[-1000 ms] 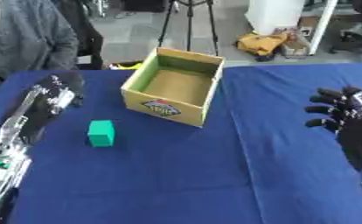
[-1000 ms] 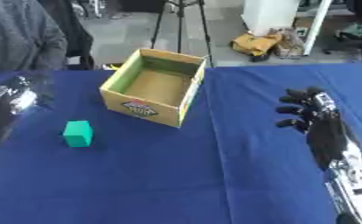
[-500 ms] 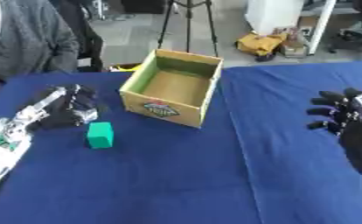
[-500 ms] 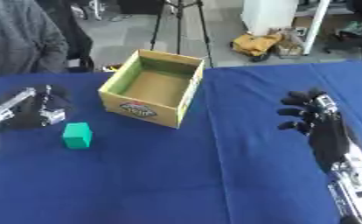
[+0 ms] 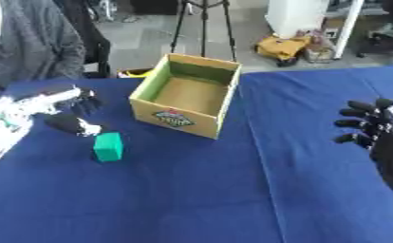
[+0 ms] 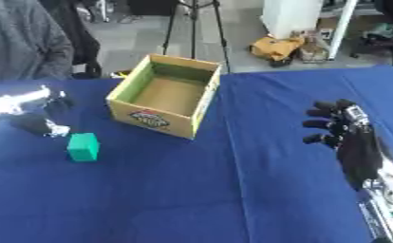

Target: Pick up objects on the table and place them in the box.

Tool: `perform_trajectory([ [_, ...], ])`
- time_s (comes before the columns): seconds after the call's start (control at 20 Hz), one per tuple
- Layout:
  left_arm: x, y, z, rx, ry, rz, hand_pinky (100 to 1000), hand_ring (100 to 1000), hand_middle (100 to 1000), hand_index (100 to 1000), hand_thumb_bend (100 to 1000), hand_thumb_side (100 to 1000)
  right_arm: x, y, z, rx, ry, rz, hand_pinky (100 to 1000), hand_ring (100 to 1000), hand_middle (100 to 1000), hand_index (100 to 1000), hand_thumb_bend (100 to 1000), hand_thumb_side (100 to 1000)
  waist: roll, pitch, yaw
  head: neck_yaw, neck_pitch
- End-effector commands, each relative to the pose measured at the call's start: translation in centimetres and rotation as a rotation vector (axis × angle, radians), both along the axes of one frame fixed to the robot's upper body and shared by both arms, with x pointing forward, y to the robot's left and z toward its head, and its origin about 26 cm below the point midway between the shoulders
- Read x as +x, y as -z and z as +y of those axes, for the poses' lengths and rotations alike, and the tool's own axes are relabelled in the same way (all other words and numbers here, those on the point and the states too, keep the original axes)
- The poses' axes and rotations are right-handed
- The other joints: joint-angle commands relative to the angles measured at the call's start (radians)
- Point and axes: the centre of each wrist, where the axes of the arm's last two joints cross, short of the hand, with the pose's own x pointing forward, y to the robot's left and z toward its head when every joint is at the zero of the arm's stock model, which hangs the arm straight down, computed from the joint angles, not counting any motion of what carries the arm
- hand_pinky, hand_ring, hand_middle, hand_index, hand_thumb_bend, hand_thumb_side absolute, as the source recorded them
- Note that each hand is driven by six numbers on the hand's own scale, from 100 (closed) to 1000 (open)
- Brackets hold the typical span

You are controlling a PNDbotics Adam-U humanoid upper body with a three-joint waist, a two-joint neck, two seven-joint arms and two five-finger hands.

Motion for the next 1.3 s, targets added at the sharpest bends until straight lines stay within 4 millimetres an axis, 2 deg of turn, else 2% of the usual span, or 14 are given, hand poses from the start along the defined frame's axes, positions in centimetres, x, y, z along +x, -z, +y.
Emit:
perform_trajectory([
  [0.05, 0.6, -1.3, 0.4, 0.070, 0.043, -0.004, 720, 747, 725, 814, 435, 298, 0.2, -1.0, -0.2, -0.018, -0.005, -0.032, 563, 721, 721, 834, 100, 1000, -0.001, -0.012, -0.002, 0.000, -0.007],
  [0.6, 1.8, -0.8, -0.7, 0.226, 0.135, 0.047, 743, 765, 738, 821, 473, 298, 0.2, -0.9, -0.2, -0.018, -0.005, -0.029, 563, 721, 722, 834, 100, 1000, -0.002, -0.011, -0.003, 0.000, -0.007],
  [0.85, 2.1, -0.3, -1.1, 0.288, 0.134, 0.035, 771, 786, 753, 831, 545, 312, 0.2, -1.0, -0.2, -0.017, -0.006, -0.030, 563, 721, 722, 834, 100, 1000, -0.003, -0.010, -0.003, 0.000, -0.007],
  [1.05, 2.3, 0.4, -1.3, 0.336, 0.136, 0.041, 772, 787, 754, 833, 561, 314, 0.2, -1.0, -0.2, -0.017, -0.006, -0.031, 564, 721, 722, 834, 100, 1000, -0.004, -0.009, -0.003, -0.001, -0.008],
  [1.3, 2.5, 1.0, -1.4, 0.398, 0.138, 0.049, 770, 783, 750, 831, 540, 311, 0.2, -1.0, -0.2, -0.016, -0.007, -0.031, 564, 721, 722, 834, 100, 1000, -0.004, -0.007, -0.003, -0.001, -0.010],
])
